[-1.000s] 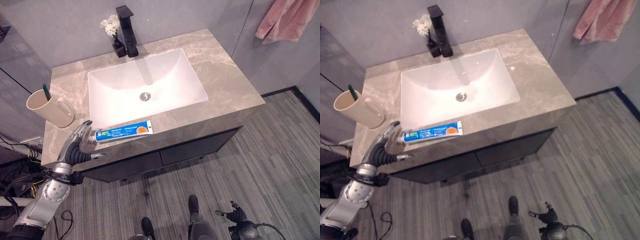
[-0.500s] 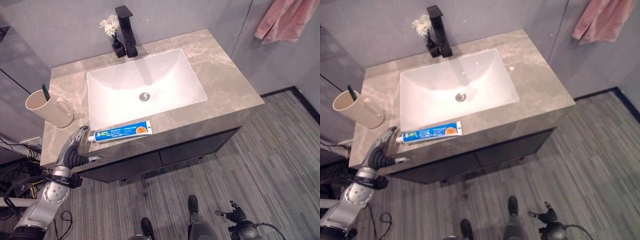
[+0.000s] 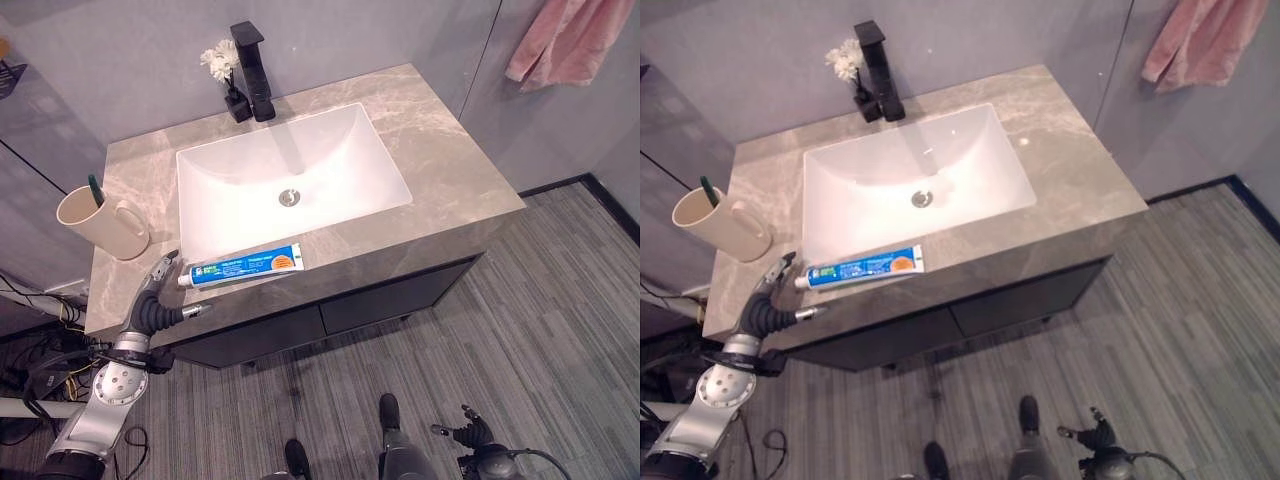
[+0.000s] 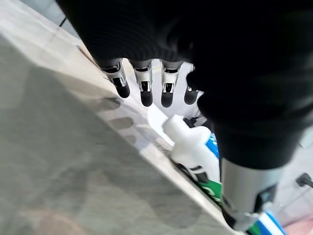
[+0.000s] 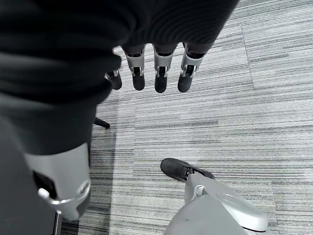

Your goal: Put brush and paste in cup on sink, flatten towel.

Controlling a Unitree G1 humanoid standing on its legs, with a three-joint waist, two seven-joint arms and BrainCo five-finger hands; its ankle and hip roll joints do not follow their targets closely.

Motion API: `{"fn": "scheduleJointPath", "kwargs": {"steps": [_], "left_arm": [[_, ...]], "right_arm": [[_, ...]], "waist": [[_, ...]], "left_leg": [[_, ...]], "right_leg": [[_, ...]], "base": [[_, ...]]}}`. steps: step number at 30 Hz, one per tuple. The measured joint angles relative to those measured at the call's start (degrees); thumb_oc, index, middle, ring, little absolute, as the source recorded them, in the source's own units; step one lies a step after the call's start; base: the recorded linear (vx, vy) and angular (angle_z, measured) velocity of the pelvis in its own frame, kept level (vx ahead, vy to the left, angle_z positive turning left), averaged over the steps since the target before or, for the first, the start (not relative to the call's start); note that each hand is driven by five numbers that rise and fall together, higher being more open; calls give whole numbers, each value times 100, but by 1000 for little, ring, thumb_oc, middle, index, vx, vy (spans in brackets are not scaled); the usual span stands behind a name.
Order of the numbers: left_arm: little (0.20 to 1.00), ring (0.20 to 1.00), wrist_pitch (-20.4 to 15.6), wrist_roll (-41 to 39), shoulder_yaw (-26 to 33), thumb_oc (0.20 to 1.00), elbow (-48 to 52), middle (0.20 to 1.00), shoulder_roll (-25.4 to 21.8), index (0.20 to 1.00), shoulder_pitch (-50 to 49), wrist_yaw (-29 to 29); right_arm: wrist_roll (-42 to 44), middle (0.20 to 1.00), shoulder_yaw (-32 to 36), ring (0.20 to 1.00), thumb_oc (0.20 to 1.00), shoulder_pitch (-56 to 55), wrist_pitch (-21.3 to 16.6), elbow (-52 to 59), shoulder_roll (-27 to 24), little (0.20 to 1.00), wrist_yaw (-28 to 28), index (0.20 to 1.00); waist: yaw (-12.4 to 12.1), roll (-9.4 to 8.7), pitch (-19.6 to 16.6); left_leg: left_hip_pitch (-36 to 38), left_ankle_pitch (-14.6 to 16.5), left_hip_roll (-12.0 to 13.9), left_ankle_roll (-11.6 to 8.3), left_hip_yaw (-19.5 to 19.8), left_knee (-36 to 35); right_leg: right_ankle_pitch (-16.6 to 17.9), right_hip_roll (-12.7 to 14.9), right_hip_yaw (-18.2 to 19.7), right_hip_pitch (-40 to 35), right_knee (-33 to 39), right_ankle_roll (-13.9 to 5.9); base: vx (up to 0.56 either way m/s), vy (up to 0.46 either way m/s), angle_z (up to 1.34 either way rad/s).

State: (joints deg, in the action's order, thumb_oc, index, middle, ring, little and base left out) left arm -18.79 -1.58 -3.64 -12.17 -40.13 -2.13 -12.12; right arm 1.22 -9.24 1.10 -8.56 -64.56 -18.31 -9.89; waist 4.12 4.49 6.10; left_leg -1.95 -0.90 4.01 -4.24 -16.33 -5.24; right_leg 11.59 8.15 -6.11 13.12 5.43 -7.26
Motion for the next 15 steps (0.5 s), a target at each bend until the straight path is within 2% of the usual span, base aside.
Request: {"fn": "scheduleJointPath", "kwargs": {"steps": [13,15], "left_arm": [[856,856,7,47,-230,856,4,856,-2,856,219,-4],[821,821,7,48,-233,821,4,821,-2,821,220,-4]], "right_arm": [[-31,1000,3,1000,1000,-21,1,3,-1,1000,-1,1000],[-29,1000,3,1000,1000,-32,1,3,-1,1000,-1,1000]], "waist": [[10,43,-21],[16,56,-30]], "left_leg": [[-19,1,7,-1,-115,-1],[-19,1,7,-1,-120,-2]], "right_leg": [[19,-2,87,88,1,25],[19,-2,90,90,0,26]], "base": [[1,-3,-4],[0,0,0]]}}
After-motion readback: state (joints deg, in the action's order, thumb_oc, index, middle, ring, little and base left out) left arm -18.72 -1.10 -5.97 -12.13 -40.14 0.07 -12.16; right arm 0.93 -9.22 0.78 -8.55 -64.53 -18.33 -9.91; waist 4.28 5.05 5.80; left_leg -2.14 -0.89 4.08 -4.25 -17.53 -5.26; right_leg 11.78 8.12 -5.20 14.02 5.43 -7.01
